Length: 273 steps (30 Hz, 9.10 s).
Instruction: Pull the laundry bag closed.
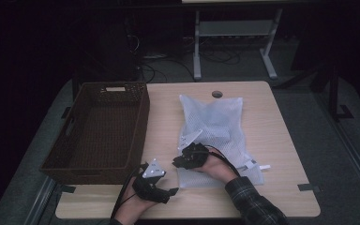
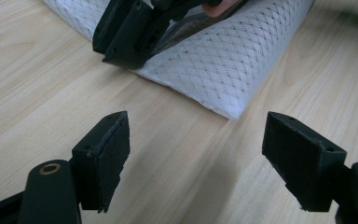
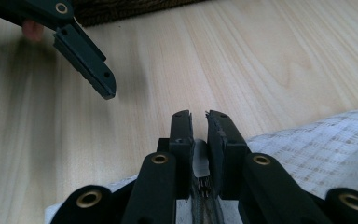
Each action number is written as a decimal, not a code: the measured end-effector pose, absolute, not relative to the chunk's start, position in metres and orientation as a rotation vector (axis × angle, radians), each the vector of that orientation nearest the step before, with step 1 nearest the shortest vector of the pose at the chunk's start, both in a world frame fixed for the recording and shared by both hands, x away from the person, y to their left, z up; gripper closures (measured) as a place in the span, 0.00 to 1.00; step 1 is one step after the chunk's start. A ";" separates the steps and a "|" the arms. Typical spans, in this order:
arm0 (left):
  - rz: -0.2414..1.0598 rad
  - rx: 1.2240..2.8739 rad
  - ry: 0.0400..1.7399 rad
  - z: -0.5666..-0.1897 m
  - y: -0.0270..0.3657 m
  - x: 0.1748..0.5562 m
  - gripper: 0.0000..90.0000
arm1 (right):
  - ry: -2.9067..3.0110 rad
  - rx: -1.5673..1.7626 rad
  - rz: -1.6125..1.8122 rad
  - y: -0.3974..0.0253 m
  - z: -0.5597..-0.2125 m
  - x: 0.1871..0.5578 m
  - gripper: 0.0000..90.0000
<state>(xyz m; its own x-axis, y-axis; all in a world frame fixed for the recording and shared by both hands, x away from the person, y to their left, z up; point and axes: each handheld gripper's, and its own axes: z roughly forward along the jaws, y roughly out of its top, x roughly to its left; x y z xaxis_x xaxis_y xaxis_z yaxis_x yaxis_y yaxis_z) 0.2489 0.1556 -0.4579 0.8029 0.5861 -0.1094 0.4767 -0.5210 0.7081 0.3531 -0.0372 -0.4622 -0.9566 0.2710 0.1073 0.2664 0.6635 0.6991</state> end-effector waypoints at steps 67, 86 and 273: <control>-0.081 2.060 0.854 -0.446 0.134 0.309 0.58 | 2.660 0.384 1.364 -0.108 -0.446 0.319 0.93; -0.220 1.990 0.827 -0.451 0.139 0.321 0.89 | 2.668 0.349 1.351 -0.110 -0.449 0.317 0.93; 0.078 2.037 0.766 -0.445 0.149 0.287 0.98 | 2.725 0.559 1.398 -0.161 -0.449 0.302 0.96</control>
<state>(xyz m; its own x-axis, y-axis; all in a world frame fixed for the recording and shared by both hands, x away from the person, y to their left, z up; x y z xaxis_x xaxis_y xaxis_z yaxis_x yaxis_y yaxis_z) 0.2866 0.1488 -0.4450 0.8034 0.5463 -0.2368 0.4877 -0.3755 0.7881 0.3017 -0.1606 -0.4494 -0.9351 0.3270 0.1368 0.3018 0.5323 0.7909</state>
